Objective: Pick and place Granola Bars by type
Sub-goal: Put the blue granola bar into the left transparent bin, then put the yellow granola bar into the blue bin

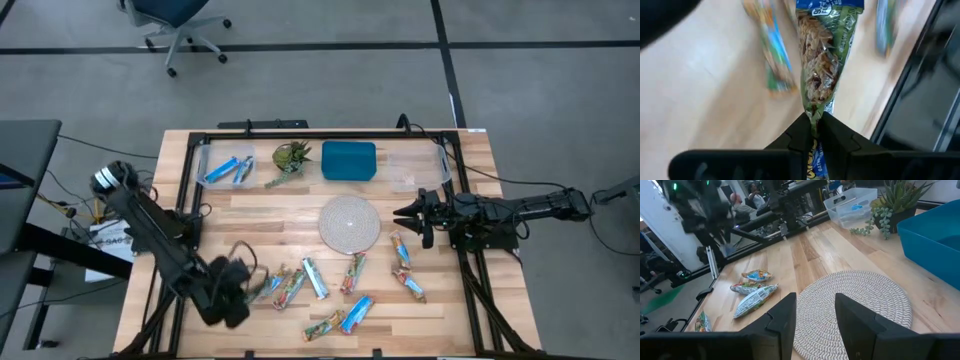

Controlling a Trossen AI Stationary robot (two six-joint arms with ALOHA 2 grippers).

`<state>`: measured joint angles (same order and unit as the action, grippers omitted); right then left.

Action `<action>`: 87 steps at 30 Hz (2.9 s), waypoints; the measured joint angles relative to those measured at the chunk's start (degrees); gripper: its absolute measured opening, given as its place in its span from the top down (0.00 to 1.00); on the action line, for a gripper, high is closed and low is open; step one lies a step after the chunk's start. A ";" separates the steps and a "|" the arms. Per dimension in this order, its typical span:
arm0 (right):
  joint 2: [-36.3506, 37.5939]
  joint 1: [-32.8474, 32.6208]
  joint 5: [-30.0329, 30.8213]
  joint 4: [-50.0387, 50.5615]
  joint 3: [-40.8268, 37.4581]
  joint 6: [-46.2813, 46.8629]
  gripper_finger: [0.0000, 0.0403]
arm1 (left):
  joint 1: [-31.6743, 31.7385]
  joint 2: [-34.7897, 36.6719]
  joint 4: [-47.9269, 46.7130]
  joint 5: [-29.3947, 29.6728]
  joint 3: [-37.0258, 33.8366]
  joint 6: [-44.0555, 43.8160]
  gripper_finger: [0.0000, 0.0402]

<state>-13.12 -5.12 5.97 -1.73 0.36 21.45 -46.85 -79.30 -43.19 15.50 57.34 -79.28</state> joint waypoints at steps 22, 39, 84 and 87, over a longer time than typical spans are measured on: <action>0.00 0.00 -0.01 0.00 -0.02 0.01 0.68 | 47.25 28.14 -17.57 14.38 0.00 12.54 0.92; 0.00 -0.01 0.01 0.01 -0.01 0.00 0.68 | 78.18 23.02 -17.32 11.75 0.00 27.88 0.92; 0.01 -0.01 0.01 -0.01 0.00 0.00 0.68 | 57.21 26.34 -6.19 -3.38 -1.49 41.83 0.66; 0.01 -0.01 0.01 0.01 0.00 0.02 0.68 | 51.75 26.49 -6.34 -5.24 -1.49 41.93 0.66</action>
<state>-13.11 -5.12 5.98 -1.72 0.36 21.47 4.89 -52.82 -49.54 10.25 55.86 -37.35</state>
